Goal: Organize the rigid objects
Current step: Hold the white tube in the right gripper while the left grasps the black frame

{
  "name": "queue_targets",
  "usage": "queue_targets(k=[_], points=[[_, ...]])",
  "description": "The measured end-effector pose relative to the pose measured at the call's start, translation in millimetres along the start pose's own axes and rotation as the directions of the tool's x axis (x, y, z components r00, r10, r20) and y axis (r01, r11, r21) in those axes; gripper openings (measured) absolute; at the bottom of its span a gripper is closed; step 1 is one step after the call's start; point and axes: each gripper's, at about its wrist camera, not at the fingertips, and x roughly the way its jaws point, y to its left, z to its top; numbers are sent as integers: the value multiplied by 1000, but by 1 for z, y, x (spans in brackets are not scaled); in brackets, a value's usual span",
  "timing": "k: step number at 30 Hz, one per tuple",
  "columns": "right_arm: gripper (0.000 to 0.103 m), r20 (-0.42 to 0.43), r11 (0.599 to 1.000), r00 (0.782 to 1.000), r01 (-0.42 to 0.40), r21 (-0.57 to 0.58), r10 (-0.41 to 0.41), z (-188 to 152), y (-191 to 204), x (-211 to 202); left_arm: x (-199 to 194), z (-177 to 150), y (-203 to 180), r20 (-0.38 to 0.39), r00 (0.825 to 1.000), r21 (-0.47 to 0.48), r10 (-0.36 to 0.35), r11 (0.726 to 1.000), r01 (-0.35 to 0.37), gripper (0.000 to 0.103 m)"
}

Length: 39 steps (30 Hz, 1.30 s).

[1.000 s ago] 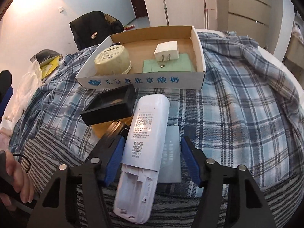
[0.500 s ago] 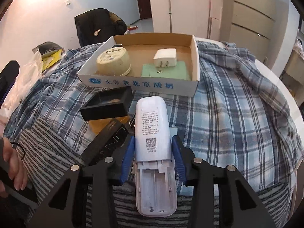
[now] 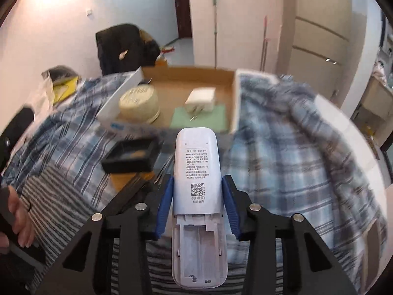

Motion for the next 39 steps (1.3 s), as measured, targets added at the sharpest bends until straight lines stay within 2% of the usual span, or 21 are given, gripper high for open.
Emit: queue_targets(k=[1,3,5,7,9,12,16,17,19,21,26,28,31,33,35,39], points=[[39,12,1000,1000,16,8,-16,2,-6,-3,1,3,0,-24,1000,-12,-15,1000,15,103],[39,36,998,998,57,36,-58,4,-19,-5,9,8,-5,-100,995,-34,-1,999,-2,103],[39,51,993,994,88,77,-92,4,-32,-5,24,8,-9,-186,983,-60,-5,998,-7,103],[39,46,990,995,80,113,-86,1,-41,-2,37,3,-13,-249,968,-76,2,997,-21,103],[39,37,989,998,51,139,-57,-1,-46,3,55,-3,-18,-346,938,-75,27,996,-57,103],[39,25,990,999,37,138,-41,-5,-45,9,77,-11,-21,-446,894,-110,43,989,-103,103],[39,8,990,1000,25,140,-27,-9,-47,15,96,-20,-20,-486,874,-248,29,954,-170,103],[39,4,990,1000,25,139,-26,-10,-48,15,103,-22,-22,-508,861,-267,42,942,-203,103],[39,2,990,1000,16,141,-17,-12,-49,14,114,-26,-27,-546,836,-274,47,933,-231,103],[39,8,989,1000,10,146,-11,-12,-51,12,124,-31,-35,-572,819,-256,46,938,-232,103],[39,17,989,1000,-2,145,-1,-13,-50,8,135,-37,-57,-578,811,-167,94,959,-230,103],[39,13,989,1000,-16,147,14,-13,-50,7,138,-40,-59,-583,805,-170,105,954,-247,103],[39,16,989,1000,-25,144,23,-13,-48,5,141,-44,-59,-605,788,-183,116,943,-279,103],[39,23,991,1000,-13,133,10,-13,-46,4,141,-46,-59,-608,786,-188,115,941,-283,103],[39,22,991,1000,-13,132,10,-14,-46,4,141,-47,-62,-605,788,-180,115,944,-276,103],[39,9,990,1000,-13,138,12,-14,-48,8,145,-50,-66,-621,776,-146,107,957,-249,103]])
